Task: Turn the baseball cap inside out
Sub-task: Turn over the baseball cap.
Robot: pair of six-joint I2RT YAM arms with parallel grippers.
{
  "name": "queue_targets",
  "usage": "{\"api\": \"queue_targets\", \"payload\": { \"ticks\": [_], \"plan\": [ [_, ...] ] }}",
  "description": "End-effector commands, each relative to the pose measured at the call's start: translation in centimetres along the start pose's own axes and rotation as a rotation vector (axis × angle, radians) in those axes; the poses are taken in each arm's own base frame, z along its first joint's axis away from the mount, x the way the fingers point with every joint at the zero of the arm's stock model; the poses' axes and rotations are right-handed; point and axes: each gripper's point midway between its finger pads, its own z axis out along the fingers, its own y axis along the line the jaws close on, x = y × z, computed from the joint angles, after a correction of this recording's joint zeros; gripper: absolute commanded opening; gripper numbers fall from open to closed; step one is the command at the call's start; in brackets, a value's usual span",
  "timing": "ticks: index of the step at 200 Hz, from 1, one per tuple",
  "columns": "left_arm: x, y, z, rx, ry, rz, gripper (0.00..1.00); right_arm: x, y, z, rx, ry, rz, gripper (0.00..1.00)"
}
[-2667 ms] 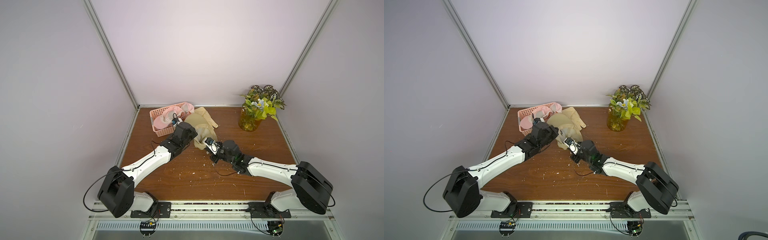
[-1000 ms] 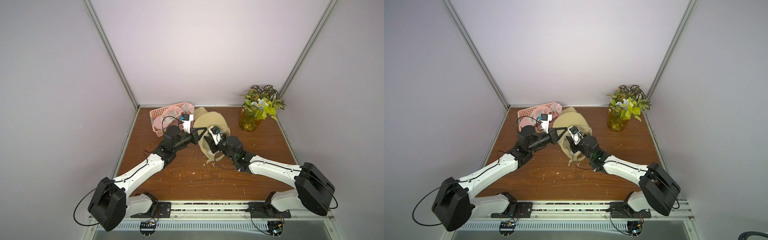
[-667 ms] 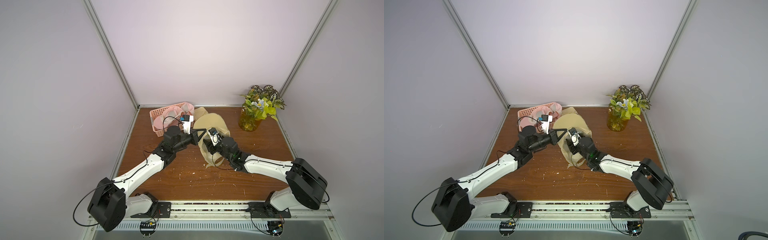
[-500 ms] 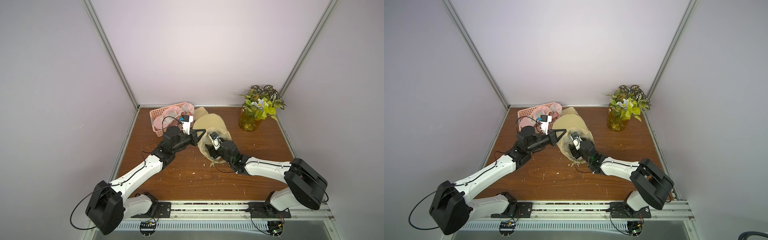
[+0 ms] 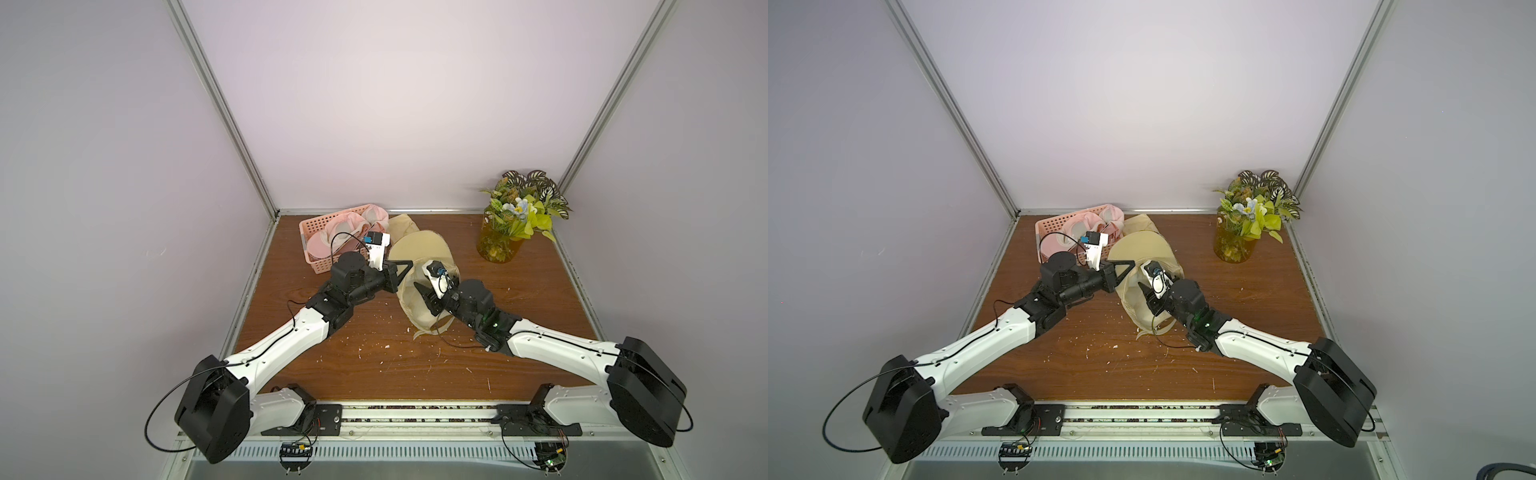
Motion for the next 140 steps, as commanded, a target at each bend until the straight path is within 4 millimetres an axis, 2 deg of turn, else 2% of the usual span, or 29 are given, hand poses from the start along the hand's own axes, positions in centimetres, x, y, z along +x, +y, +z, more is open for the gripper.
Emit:
{"api": "queue_targets", "payload": {
  "ticks": [1, 26, 58, 73, 99, 118, 140],
  "plan": [
    [-2.3, -3.1, -0.2, 0.093, -0.057, 0.035, 0.00, -4.1, -0.2, 0.5, 0.006, -0.119, 0.007, 0.38],
    [-2.3, -3.9, -0.2, 0.139, -0.053, 0.026, 0.00, -4.2, 0.1, 1.9, -0.007, -0.112, 0.017, 0.37],
    [-2.2, -5.1, -0.2, 0.214, -0.042, 0.018, 0.00, -2.5, 0.0, 3.6, 0.017, -0.055, 0.028, 0.38],
    [-2.3, -5.1, -0.2, 0.211, -0.042, 0.019, 0.00, -1.2, -0.5, 4.1, 0.049, -0.005, 0.026, 0.42],
    [-2.7, -3.6, -0.4, 0.104, -0.062, 0.041, 0.00, 1.7, -2.1, 4.2, 0.151, 0.115, 0.022, 0.52],
    [-2.9, -2.0, -0.8, 0.000, -0.075, 0.064, 0.00, 4.1, -2.8, 3.6, 0.194, 0.213, 0.011, 0.55],
    [-3.4, -1.3, -1.2, -0.043, -0.102, 0.078, 0.00, 6.5, -3.2, 2.7, 0.217, 0.315, -0.010, 0.57]
  ]
}}
